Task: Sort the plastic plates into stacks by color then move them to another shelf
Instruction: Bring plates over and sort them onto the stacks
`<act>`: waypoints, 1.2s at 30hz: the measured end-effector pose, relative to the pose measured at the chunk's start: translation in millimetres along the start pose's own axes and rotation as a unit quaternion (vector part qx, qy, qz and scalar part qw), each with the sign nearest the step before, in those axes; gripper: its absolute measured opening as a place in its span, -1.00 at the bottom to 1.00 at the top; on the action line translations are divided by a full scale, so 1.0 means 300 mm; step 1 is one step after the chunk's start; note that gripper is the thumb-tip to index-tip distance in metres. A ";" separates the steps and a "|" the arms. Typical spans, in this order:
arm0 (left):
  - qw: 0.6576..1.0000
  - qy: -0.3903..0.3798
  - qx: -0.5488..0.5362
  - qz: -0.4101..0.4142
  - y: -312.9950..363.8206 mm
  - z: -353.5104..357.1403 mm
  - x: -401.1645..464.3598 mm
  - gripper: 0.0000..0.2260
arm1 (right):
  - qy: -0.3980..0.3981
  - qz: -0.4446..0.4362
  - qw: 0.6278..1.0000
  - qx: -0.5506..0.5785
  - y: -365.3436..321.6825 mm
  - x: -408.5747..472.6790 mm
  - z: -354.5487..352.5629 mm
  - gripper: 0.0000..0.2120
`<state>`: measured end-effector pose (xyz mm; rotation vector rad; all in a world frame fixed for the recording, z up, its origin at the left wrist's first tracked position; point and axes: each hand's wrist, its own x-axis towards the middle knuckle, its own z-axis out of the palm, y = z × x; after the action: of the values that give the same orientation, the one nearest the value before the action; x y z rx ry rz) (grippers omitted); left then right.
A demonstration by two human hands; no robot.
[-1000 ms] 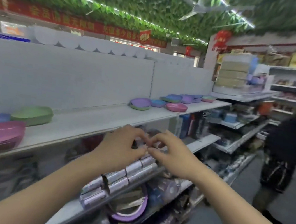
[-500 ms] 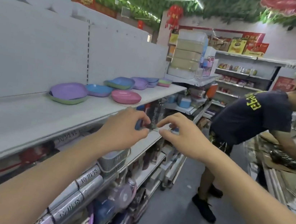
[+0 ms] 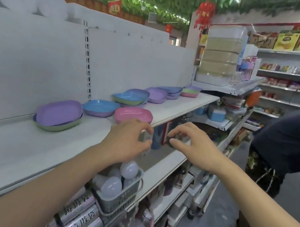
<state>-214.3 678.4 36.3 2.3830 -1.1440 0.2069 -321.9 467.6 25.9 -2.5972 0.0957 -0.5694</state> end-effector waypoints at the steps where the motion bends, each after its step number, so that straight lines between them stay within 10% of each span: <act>1: 1.000 0.005 0.005 -0.008 -0.002 0.009 0.033 -0.73 | 0.001 -0.009 1.000 0.007 0.039 0.041 0.000 -0.91; 16: 0.982 0.089 0.068 -0.149 0.183 0.232 0.629 -0.74 | -0.092 -0.127 0.982 0.108 0.634 0.591 -0.156 -0.88; 36: 0.972 0.021 0.122 -0.199 -0.048 0.470 1.619 -0.63 | -0.043 -0.068 0.992 0.094 1.247 1.361 -0.137 -0.89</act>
<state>96.5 280.8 71.0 2.7492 -0.6269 0.2710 45.5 51.2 38.5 -2.4516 -0.1579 -0.4876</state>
